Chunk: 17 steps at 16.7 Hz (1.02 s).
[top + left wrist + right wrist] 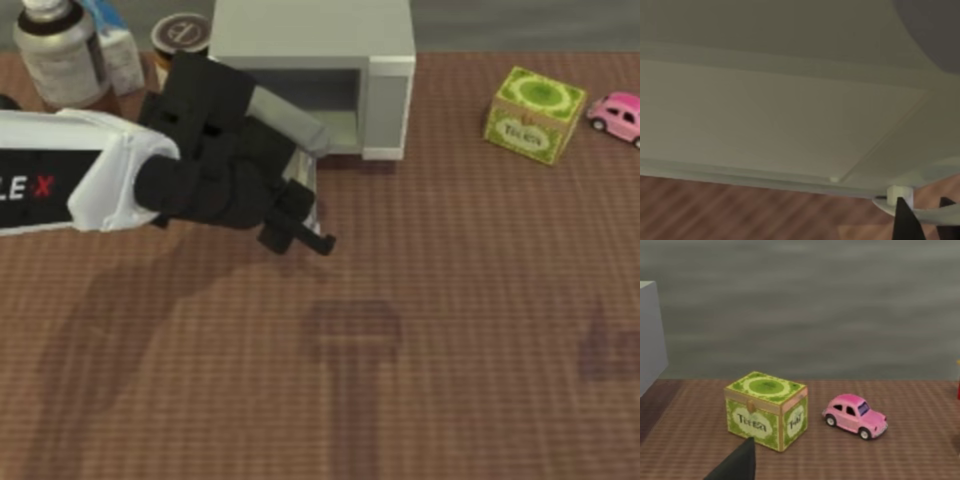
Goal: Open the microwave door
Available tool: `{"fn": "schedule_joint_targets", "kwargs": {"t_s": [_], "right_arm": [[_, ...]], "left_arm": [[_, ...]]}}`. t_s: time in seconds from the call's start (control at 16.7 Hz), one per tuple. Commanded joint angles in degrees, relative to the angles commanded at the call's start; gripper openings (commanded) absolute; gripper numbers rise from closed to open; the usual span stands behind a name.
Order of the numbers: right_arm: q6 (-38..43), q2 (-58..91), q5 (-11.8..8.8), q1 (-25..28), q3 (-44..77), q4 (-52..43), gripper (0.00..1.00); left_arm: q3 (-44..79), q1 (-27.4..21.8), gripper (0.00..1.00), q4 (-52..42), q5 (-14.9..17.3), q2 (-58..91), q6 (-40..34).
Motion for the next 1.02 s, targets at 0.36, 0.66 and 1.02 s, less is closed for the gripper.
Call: {"fn": "schedule_joint_targets", "kwargs": {"t_s": [0.36, 0.66, 1.02], "right_arm": [[0.00, 0.00, 0.00, 0.00, 0.00, 0.00, 1.00], [0.00, 0.00, 0.00, 0.00, 0.00, 0.00, 1.00], [0.00, 0.00, 0.00, 0.00, 0.00, 0.00, 1.00]], "left_arm": [[0.00, 0.00, 0.00, 0.00, 0.00, 0.00, 0.00], [-0.05, -0.38, 0.00, -0.08, 0.52, 0.01, -0.18], [-0.79, 1.33, 0.00, -0.58, 2.72, -0.86, 3.26]]}}
